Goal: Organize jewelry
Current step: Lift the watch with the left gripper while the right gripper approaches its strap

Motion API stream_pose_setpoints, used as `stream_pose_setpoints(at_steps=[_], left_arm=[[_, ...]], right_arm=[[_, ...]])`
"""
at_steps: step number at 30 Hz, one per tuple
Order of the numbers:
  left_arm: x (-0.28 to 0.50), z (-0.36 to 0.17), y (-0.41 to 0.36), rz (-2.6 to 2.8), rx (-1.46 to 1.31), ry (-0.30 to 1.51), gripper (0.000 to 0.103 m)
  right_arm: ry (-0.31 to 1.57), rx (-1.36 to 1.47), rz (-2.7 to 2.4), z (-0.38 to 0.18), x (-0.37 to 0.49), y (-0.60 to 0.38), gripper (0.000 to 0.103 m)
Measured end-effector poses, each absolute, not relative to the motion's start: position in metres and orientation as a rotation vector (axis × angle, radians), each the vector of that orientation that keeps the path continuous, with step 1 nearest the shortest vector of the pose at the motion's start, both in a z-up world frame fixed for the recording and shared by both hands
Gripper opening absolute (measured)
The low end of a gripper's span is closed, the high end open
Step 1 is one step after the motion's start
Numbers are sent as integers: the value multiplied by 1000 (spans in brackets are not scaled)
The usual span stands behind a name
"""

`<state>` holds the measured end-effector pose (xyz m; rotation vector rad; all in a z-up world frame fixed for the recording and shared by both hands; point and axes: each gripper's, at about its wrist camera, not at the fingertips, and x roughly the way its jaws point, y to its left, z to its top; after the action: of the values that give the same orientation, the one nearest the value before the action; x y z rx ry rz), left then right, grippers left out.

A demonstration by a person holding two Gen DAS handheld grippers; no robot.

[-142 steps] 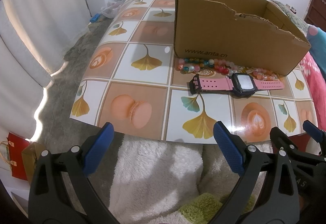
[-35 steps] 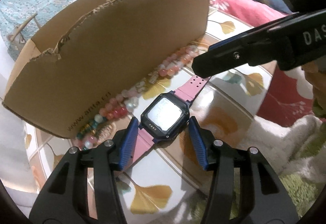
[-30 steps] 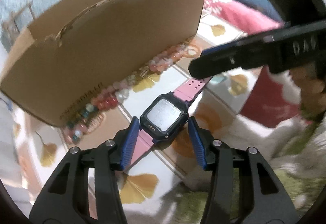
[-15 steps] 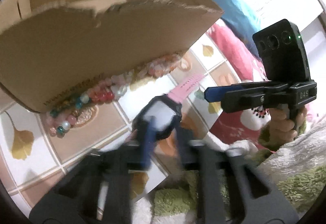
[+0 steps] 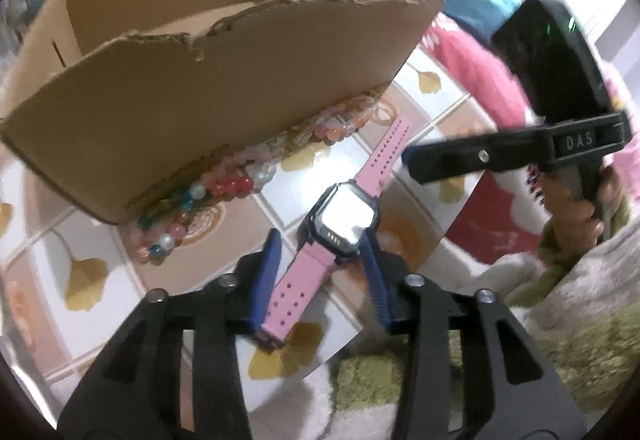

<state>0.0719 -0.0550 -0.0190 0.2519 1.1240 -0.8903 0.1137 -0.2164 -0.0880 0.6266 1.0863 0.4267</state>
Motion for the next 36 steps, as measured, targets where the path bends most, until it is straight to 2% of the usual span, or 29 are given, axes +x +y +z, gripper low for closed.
stream_pose_setpoints(at_steps=[2, 6, 9, 11, 15, 17, 20, 27, 36], left_arm=[[62, -20, -54, -849, 295, 1110, 40], [47, -21, -50, -759, 329, 1070, 40], [38, -25, -47, -673, 403, 1021, 40], [36, -30, -47, -632, 436, 1014, 40], [36, -32, -43, -615, 413, 1000, 40], [34, -32, -40, -607, 398, 987, 40], [33, -31, -36, -599, 372, 978, 40], [18, -18, -23, -652, 341, 930, 40], [4, -26, -46, -699, 475, 915, 40]], right_arm=[[1062, 413, 413, -76, 114, -200, 40], [1017, 17, 499, -65, 111, -163, 58], [952, -282, 605, -65, 104, -132, 64], [915, -472, 664, -68, 98, -115, 64], [893, -664, 722, -80, 106, -99, 64], [934, -688, 740, -86, 117, -98, 63], [1025, -602, 798, -90, 133, -103, 50], [1171, -467, 865, -89, 153, -106, 49], [1378, -193, 953, -99, 175, -119, 49]])
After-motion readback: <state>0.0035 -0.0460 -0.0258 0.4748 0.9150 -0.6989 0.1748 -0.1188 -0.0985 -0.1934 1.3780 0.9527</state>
